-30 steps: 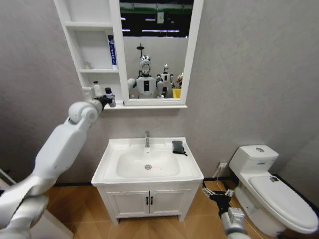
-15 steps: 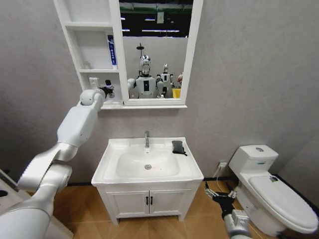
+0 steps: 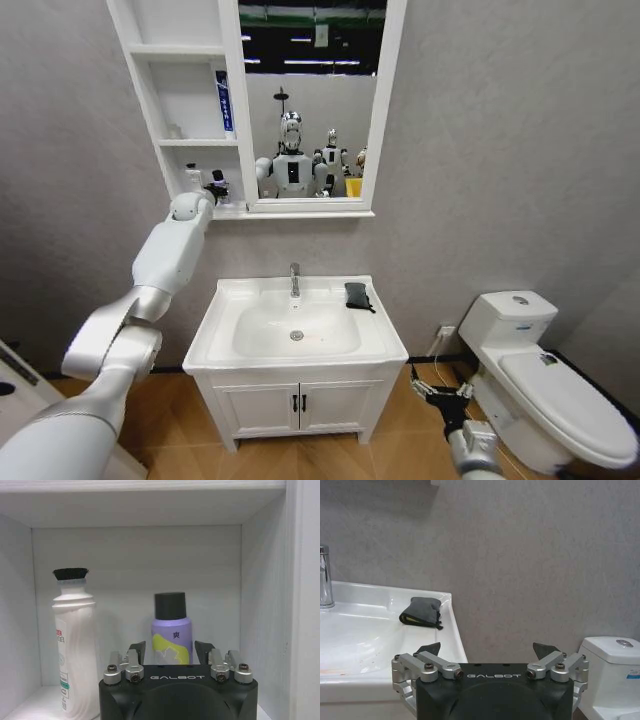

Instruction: Move facial cleanser and shampoo from washbasin to cabinet, then wipe washbasin with towel.

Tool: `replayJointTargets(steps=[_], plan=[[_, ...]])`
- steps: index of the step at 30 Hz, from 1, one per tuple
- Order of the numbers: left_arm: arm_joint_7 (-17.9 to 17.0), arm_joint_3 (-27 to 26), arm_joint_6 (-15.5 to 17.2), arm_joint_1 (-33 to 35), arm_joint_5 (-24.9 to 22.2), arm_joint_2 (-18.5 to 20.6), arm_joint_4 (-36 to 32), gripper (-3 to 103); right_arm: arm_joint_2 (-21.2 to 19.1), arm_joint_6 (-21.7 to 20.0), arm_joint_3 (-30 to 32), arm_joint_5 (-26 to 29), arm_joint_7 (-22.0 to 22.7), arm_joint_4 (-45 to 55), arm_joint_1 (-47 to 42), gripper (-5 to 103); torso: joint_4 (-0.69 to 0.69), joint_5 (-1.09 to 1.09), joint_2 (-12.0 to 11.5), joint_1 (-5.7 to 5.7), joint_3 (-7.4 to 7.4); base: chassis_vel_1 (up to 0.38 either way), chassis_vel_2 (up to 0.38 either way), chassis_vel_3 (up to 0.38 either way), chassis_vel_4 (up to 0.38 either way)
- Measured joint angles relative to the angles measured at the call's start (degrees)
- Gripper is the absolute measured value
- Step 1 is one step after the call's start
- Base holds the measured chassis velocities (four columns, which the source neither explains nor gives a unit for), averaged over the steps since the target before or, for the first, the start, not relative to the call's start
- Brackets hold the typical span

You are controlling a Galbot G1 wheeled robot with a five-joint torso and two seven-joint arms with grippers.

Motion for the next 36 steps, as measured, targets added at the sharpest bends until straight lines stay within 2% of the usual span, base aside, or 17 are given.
replayJointTargets(steps=[10,12,15,18,20,21,23,24,26,27,28,29,30,32,33,35,36], plan=[[-2.05,-0.5,1.1,-0.22,0.21,0.91,-2.35,97,-0.02,0.75,0.06,-0.05,-0.44,-0.81,-0.45,100,0.0,0.0,0.0,0.0,0.0,0.0,0.0,0.0,0.0],[-2.67,-0.63,1.62,0.14,-0.19,1.37,-4.01,98,-0.01,0.76,0.06,-0.04,-0.44,-0.82,-0.44,100,0.0,0.0,0.0,0.0,0.0,0.0,0.0,0.0,0.0],[-8.29,-1.38,5.84,3.89,-4.8,4.41,-15.21,100,0.04,0.77,0.06,-0.04,-0.4,-0.82,-0.31,100,0.0,0.01,0.01,0.0,-0.01,0.0,0.0,0.0,0.0],[-10.86,-1.64,7.66,6.14,-7.45,5.8,-20.59,100,0.06,0.77,0.04,-0.04,-0.35,-0.77,-0.24,100,0.01,0.01,0.01,0.0,-0.01,0.0,0.0,0.0,0.0],[-17.5,-2.66,11.2,13.68,-14.64,9.43,-35.84,100,0.1,0.76,-0.2,-0.05,-0.31,-0.61,-0.08,100,0.0,0.0,0.01,-0.01,-0.01,0.0,0.0,0.0,0.0],[-17.5,-2.66,11.2,13.68,-14.64,9.43,-35.84,100,0.1,0.76,-0.2,-0.05,-0.31,-0.61,-0.08,100,0.0,0.0,0.01,-0.01,-0.01,0.0,0.0,0.0,0.0],[-22.95,-3.68,12.23,20.23,-20.19,13.18,-47.17,100,0.16,0.74,-0.37,-0.07,-0.3,-0.36,-0.05,100,-0.01,0.0,0.01,-0.01,-0.01,0.0,0.0,0.0,0.0],[-22.95,-3.68,12.23,20.23,-20.19,13.18,-47.17,100,0.16,0.74,-0.37,-0.07,-0.3,-0.36,-0.05,100,-0.01,0.0,0.01,-0.01,-0.01,0.0,0.0,0.0,0.0],[-27.81,-6.94,12.32,29.03,-24.62,17.79,-59.01,100,0.37,0.83,-0.38,-0.03,-0.06,0.34,0.12,100,-0.01,0.02,0.01,-0.01,-0.01,0.0,0.0,0.0,0.0],[-27.81,-6.94,12.32,29.03,-24.62,17.79,-59.01,100,0.37,0.83,-0.38,-0.03,-0.06,0.34,0.12,100,-0.01,0.02,0.01,-0.01,-0.01,0.0,0.0,0.0,0.0],[-28.51,-10.44,12.32,35.31,-24.88,19.54,-63.93,100,0.51,0.95,-0.34,0.13,0.27,0.93,0.35,100,-0.01,0.04,0.02,-0.01,-0.02,0.0,0.0,0.0,0.0],[-28.31,-14.86,12.25,42.72,-23.54,20.43,-67.83,100,0.64,0.97,-0.27,0.41,0.56,1.84,0.49,100,0.01,0.0,0.01,-0.01,-0.02,0.0,0.0,0.0,0.0],[-28.31,-14.86,12.25,42.72,-23.54,20.43,-67.83,100,0.64,0.97,-0.27,0.41,0.56,1.84,0.49,100,0.01,0.0,0.01,-0.01,-0.02,0.0,0.0,0.0,0.0],[-23.2,-25.54,10.7,60.41,-14.69,18.31,-74.4,100,0.69,0.54,-0.23,1.11,0.91,3.71,0.57,100,0.02,-0.03,0.01,-0.01,-0.02,0.0,0.0,0.0,0.0],[-23.2,-25.54,10.7,60.41,-14.69,18.31,-74.4,100,0.69,0.54,-0.23,1.11,0.91,3.71,0.57,100,0.02,-0.03,0.01,-0.01,-0.02,0.0,0.0,0.0,0.0],[-14.65,-36.33,6.37,78.23,-0.85,11.07,-80.43,100,0.6,0.16,-0.25,1.3,0.95,4.9,0.43,100,0.01,-0.02,0.02,-0.01,-0.02,0.0,0.0,0.0,0.0],[-14.65,-36.33,6.37,78.23,-0.85,11.07,-80.43,100,0.6,0.16,-0.25,1.3,0.95,4.9,0.43,100,0.01,-0.02,0.02,-0.01,-0.02,0.0,0.0,0.0,0.0]])
